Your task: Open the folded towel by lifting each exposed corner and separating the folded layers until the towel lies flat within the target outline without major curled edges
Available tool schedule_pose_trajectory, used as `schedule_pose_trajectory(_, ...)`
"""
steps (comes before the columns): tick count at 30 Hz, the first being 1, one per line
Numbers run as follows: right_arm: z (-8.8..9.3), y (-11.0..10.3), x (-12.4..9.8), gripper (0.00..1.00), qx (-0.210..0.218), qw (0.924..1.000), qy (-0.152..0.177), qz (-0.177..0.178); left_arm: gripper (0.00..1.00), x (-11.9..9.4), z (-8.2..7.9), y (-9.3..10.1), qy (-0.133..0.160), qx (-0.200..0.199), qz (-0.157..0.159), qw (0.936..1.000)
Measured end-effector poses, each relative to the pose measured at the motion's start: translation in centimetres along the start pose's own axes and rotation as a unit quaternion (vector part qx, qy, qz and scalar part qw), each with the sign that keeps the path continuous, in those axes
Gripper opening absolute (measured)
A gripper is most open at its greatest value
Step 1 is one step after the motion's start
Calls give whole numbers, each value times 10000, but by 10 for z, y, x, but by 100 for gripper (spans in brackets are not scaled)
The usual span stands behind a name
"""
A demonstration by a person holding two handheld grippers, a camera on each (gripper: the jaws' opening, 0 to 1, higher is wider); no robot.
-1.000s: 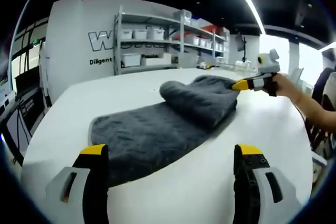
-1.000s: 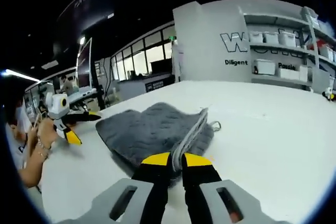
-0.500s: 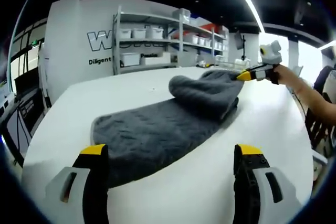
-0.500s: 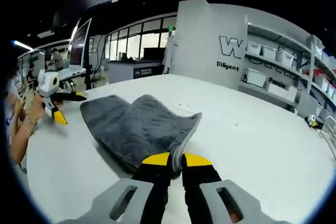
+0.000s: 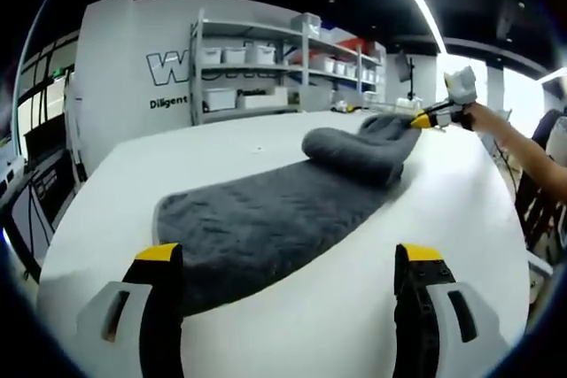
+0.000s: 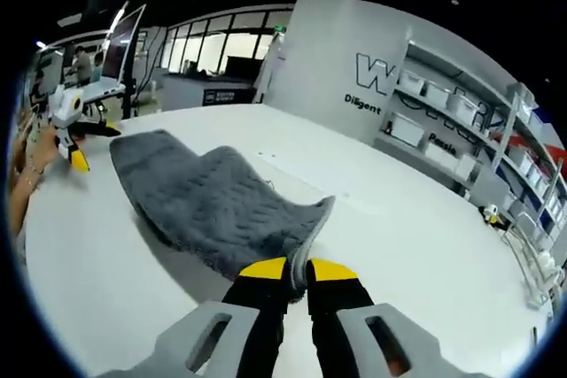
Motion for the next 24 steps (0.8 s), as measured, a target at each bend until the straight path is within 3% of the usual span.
schedule_pose_trajectory(6,19,24,-5,4,117,9998,-61,153,98,3,2,1,-78,62,31,9999)
schedule_pose_trajectory(12,47,55,-11,4,244,9980,-344,471,97,0,0,1,-7,5,31,10000)
schedule_pose_trajectory(24,105,117,-28,4,583,9877,-781,1222,97,-2,-1,1,38,5,14,10000)
Point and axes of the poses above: the point that each gripper's makers call its tool centre point, and the gripper's own axes: x roughly forward along the fingers, y roughly to its right, z roughly out of its underside, the point moved 3 cm from there along -x, roughly backward along the fingers, and after that the axes turned 1 degree about x, right-handed, at the moved point
